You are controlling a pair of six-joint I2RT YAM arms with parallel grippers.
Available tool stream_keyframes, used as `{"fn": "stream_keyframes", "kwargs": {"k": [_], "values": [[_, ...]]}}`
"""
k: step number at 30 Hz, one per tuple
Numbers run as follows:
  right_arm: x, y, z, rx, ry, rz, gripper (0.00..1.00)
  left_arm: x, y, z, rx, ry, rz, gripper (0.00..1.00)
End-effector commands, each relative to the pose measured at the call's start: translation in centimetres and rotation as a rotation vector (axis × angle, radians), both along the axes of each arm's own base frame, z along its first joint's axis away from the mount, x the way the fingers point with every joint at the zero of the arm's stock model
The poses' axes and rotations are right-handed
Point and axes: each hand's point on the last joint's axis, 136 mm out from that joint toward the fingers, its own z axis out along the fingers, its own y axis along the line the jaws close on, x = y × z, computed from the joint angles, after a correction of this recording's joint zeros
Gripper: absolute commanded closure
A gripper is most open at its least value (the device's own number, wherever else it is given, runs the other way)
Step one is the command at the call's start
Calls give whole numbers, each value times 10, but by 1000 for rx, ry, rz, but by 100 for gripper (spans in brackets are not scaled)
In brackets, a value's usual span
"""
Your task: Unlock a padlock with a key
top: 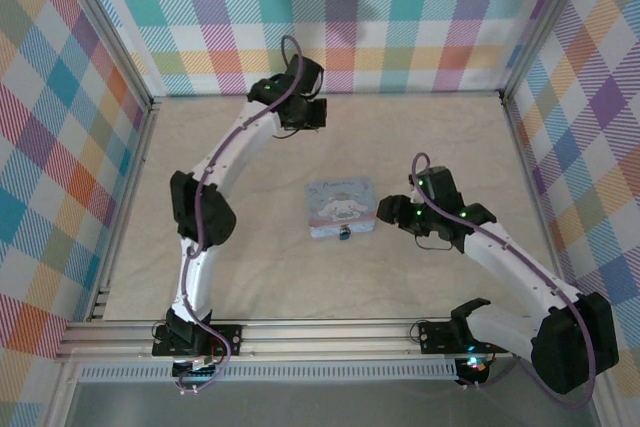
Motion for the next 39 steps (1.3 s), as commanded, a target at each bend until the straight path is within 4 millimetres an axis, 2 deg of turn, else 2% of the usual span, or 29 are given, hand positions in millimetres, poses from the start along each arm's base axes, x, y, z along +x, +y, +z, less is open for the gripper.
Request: {"fn": "stream_keyframes", "kwargs": {"k": [1, 5, 10, 15, 20, 24, 29, 39], "values": [[15, 13, 54, 37, -208, 109, 43, -44, -13, 29, -92, 44, -143, 100], [21, 21, 96, 60, -383, 182, 44, -81, -21, 61, -200, 48, -253, 100], [7, 42, 140, 140, -502, 352, 49, -127, -27, 89, -306, 80, -377, 100], [-12, 66, 171, 274, -546, 538, 56, -167, -37, 106, -389, 108, -496, 100], [-26, 74, 194, 338, -626, 638, 49, -192, -51, 113, -432, 132, -563, 100], [-31, 77, 201, 344, -649, 674, 46, -203, -60, 113, -451, 157, -599, 100], [-39, 82, 206, 355, -668, 718, 47, -212, -71, 112, -463, 175, -625, 100], [-38, 90, 207, 303, -686, 733, 47, -221, -82, 109, -471, 201, -651, 100]]}}
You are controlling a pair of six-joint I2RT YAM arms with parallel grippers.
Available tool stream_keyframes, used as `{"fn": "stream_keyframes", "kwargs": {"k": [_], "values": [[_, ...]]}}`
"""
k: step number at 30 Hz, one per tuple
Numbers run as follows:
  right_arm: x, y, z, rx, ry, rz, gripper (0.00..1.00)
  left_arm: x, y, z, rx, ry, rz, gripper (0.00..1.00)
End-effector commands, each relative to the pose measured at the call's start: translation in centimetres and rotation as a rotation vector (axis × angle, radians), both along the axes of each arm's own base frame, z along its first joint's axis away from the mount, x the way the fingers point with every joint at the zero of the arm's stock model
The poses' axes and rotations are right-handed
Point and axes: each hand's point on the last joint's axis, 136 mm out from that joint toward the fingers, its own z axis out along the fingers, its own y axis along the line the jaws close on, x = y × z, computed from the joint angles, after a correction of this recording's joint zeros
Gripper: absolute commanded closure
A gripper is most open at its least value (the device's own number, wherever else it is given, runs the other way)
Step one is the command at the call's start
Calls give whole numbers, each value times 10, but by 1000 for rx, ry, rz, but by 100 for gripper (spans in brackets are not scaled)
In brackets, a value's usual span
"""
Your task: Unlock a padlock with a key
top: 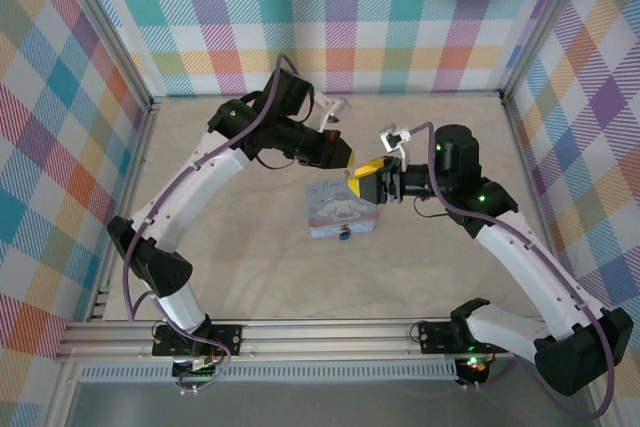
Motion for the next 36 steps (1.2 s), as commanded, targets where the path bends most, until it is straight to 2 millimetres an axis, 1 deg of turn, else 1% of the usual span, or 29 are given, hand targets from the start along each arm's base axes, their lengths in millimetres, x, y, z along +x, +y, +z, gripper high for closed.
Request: {"fn": "stream_keyframes", "kwargs": {"k": [1, 5, 12, 18, 25, 27, 30, 32, 33, 36], "values": [[-1, 2, 12, -10, -66, 10, 47, -11, -7, 0, -15, 28, -32, 100], [5, 2, 9, -46, -70, -19, 45, -13, -9, -1, -15, 33, -41, 100], [7, 7, 0, -85, -66, -20, 45, -16, -10, 2, -26, 32, -47, 100], [11, 9, 4, -84, -85, -37, 47, -19, -10, 4, -31, 38, -57, 100], [11, 5, 5, -101, -100, -59, 48, -20, -9, -2, -13, 44, -63, 100], [10, 3, 4, -109, -103, -61, 51, -20, -8, -3, -9, 46, -64, 100], [11, 3, 3, -118, -97, -61, 57, -20, -9, -4, -8, 48, -67, 100], [13, 4, 2, -122, -93, -62, 68, -21, -10, -5, -9, 51, -71, 100], [14, 4, 2, -124, -91, -64, 71, -21, -10, -5, -7, 52, -70, 100], [16, 6, 1, -126, -84, -65, 75, -23, -12, -7, -6, 55, -76, 100]]}}
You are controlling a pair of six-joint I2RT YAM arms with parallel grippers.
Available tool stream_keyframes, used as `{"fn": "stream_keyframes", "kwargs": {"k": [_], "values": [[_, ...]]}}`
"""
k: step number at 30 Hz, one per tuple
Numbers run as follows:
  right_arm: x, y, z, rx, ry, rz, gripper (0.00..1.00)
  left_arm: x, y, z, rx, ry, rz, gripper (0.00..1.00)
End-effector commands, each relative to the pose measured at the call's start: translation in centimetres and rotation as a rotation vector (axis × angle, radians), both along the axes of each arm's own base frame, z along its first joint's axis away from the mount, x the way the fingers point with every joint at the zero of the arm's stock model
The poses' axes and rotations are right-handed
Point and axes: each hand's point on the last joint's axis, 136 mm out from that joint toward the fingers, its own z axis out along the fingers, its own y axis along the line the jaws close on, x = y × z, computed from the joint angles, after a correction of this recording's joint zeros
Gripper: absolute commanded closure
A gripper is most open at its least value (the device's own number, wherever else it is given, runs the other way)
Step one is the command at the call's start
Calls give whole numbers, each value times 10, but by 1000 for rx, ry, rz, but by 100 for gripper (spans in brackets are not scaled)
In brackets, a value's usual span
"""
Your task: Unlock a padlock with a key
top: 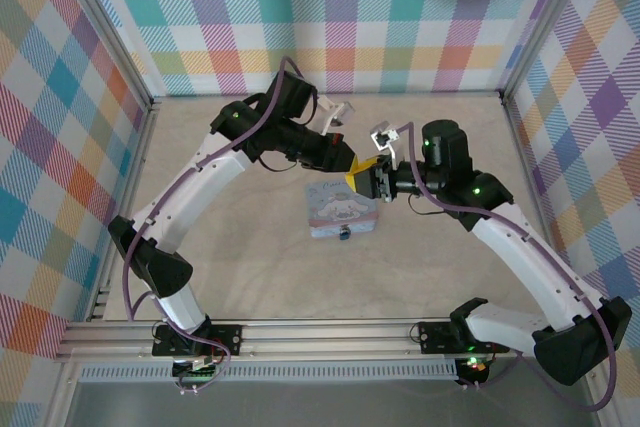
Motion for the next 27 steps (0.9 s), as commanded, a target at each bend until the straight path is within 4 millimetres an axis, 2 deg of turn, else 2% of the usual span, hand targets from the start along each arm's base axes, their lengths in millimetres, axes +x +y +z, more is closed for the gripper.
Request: {"fn": "stream_keyframes", "kwargs": {"k": [1, 9, 10, 11, 14, 19, 22, 27], "values": [[3, 3, 14, 10, -45, 6, 80, -15, -7, -7, 5, 37, -50, 100], [10, 1, 11, 0, -46, -32, 88, -23, -15, -9, 1, 48, -85, 100], [11, 1, 12, -1, -45, -37, 84, -25, -16, -9, -1, 49, -90, 100], [11, 0, 12, 0, -46, -40, 75, -24, -16, -8, -2, 45, -90, 100], [10, -1, 13, 7, -59, -46, 79, -25, -17, -8, -2, 48, -91, 100], [12, 0, 18, 16, -70, -51, 79, -29, -19, -7, -8, 48, -101, 100], [12, 0, 16, 2, -59, -51, 72, -28, -19, -10, 6, 41, -96, 100], [6, -8, 0, -24, -32, -79, 65, -15, -11, -31, 98, 15, -28, 100]]}}
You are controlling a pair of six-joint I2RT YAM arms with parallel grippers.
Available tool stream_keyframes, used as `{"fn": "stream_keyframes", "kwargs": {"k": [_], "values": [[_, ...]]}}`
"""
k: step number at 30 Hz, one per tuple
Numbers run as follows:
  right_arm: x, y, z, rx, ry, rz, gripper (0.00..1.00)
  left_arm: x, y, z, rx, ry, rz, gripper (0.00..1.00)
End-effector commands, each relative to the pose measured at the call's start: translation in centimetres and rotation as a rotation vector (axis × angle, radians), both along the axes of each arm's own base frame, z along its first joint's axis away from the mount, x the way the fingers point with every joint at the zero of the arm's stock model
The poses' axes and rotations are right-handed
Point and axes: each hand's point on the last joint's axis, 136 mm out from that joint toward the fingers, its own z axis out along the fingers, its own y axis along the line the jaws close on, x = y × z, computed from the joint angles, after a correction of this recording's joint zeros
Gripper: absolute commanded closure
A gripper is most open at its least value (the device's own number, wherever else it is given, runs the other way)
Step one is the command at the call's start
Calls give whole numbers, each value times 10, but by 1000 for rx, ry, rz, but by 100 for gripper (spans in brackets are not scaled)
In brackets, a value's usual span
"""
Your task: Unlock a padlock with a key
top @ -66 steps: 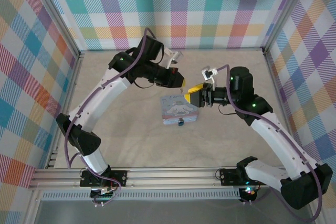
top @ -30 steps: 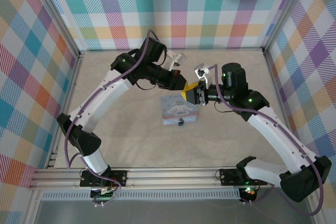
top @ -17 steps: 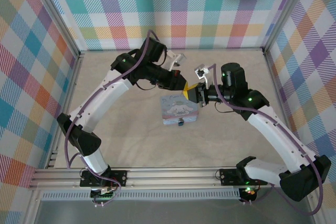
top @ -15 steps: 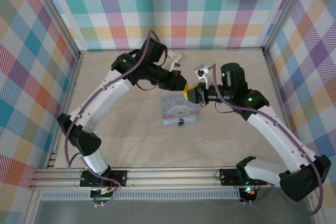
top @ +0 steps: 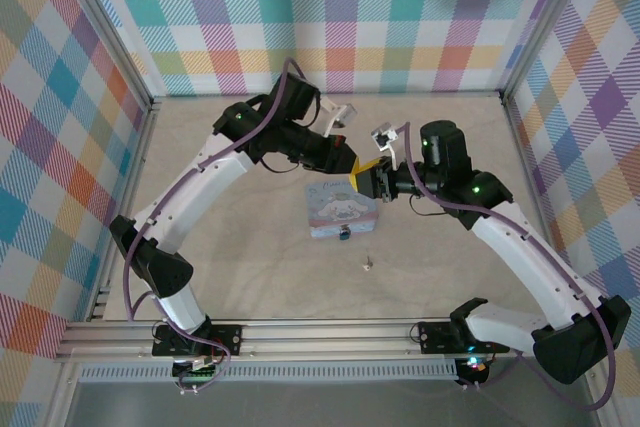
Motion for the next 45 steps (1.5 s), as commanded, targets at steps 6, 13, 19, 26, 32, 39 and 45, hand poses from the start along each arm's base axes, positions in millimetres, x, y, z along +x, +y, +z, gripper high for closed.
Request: {"fn": "stream_keyframes", "kwargs": {"k": [6, 13, 19, 26, 32, 39, 45], "values": [[-13, -29, -32, -46, 70, -155, 59, -1, 9, -62, 165, 21, 70, 82], [-35, -79, -117, -244, 359, -409, 59, 12, 46, -100, 248, -44, 293, 62], [-66, -88, -179, -402, 574, -517, 54, 8, 74, -128, 243, -39, 454, 57], [-89, -86, -232, -537, 665, -605, 51, -5, 91, -159, 265, 13, 508, 57], [-91, -80, -257, -579, 677, -638, 51, -11, 91, -175, 268, 50, 511, 58], [-81, -65, -268, -581, 677, -650, 52, -21, 96, -187, 265, 93, 516, 57], [-77, -57, -277, -593, 685, -643, 55, -41, 108, -213, 292, 158, 514, 57]]}}
